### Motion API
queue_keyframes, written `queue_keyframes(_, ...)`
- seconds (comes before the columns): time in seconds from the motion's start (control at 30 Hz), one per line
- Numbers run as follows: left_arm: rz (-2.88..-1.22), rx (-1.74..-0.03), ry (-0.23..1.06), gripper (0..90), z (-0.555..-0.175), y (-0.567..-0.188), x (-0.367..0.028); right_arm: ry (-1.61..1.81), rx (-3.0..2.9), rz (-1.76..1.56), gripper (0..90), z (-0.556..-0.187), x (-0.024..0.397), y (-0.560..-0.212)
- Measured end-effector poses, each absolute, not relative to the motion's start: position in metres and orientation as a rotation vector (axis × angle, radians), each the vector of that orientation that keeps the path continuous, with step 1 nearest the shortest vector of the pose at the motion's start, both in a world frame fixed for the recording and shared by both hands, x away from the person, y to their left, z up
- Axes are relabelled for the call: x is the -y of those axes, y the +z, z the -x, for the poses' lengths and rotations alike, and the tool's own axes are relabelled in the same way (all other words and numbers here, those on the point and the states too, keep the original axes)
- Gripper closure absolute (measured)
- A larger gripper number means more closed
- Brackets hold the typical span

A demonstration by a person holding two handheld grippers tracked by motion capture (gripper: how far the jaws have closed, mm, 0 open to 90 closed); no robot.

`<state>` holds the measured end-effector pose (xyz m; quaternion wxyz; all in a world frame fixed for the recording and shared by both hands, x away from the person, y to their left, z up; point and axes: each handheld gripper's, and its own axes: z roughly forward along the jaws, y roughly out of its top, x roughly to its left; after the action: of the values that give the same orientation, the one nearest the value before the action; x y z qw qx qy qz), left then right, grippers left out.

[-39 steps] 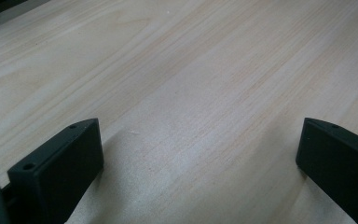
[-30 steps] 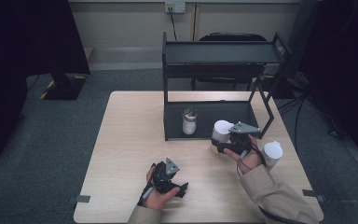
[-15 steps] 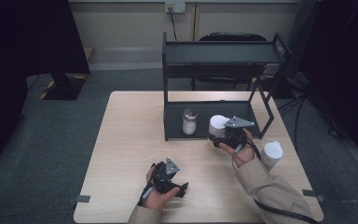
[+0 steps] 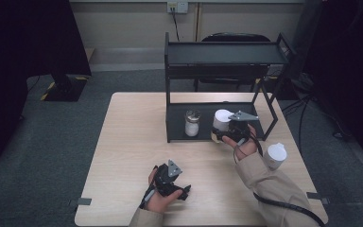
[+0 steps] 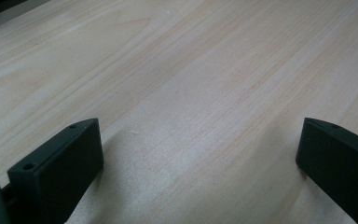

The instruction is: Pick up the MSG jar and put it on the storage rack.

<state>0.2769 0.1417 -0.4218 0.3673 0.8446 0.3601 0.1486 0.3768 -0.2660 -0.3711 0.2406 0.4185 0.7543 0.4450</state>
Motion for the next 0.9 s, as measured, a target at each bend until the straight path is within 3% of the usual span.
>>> queue_keyframes(0.9, -2.169, -0.925, 0.382, 0.0, -0.277, -0.422, -0.142, 1.18, -1.997, -1.188, 30.7, -0.406, 0.247, -0.379)
